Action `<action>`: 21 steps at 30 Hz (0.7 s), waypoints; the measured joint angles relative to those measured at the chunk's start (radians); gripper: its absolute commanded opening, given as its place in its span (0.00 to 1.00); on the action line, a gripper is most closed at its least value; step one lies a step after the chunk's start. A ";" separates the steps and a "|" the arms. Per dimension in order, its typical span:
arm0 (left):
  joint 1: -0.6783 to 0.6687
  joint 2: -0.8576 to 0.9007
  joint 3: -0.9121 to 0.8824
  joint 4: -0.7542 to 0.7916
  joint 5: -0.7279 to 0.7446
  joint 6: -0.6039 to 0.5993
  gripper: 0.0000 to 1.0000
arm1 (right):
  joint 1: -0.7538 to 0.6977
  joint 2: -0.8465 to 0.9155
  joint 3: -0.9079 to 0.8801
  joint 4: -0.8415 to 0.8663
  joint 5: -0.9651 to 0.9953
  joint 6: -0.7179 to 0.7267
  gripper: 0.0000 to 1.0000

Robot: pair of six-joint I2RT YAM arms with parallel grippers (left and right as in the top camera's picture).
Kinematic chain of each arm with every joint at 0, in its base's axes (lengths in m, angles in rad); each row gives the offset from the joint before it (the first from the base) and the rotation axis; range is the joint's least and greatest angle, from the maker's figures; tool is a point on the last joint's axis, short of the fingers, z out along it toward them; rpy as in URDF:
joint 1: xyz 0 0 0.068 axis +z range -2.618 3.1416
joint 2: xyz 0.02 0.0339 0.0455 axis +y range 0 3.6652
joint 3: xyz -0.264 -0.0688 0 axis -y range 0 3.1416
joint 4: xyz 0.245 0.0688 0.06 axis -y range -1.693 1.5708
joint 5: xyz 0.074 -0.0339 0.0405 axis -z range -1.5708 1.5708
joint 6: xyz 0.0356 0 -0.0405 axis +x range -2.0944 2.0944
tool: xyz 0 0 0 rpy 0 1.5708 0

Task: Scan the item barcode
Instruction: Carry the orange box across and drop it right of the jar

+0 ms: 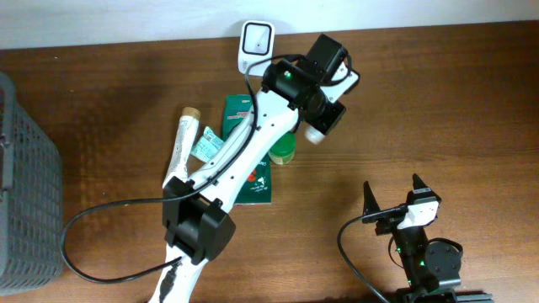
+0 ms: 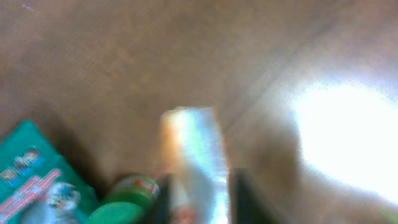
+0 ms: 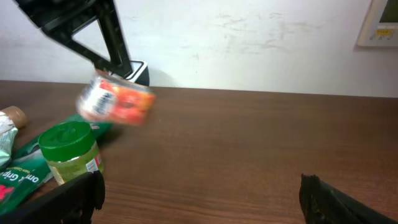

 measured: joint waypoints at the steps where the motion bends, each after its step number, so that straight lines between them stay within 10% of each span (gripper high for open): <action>1: -0.006 0.000 0.000 -0.014 0.030 0.006 0.54 | 0.000 0.000 0.000 0.000 0.000 -0.001 0.98; 2: -0.006 0.000 0.000 -0.014 0.051 0.016 0.70 | 0.000 0.000 0.000 0.000 0.000 0.000 0.98; 3: -0.006 0.000 0.000 -0.013 0.057 0.028 0.10 | 0.000 0.000 0.000 0.000 0.000 0.000 0.98; 4: -0.004 0.000 0.000 -0.006 0.065 0.030 0.00 | 0.000 0.000 0.000 0.000 0.000 0.000 0.98; 7: -0.003 0.000 0.000 -0.006 0.085 0.036 0.00 | 0.000 0.000 0.000 0.000 0.000 0.000 0.98; 9: -0.003 0.000 0.000 -0.003 0.093 0.031 0.22 | 0.000 0.000 0.000 0.000 0.000 0.000 0.98; 21: 0.059 -0.001 0.068 -0.026 0.028 -0.009 0.71 | 0.000 0.000 0.000 0.002 -0.012 0.021 0.99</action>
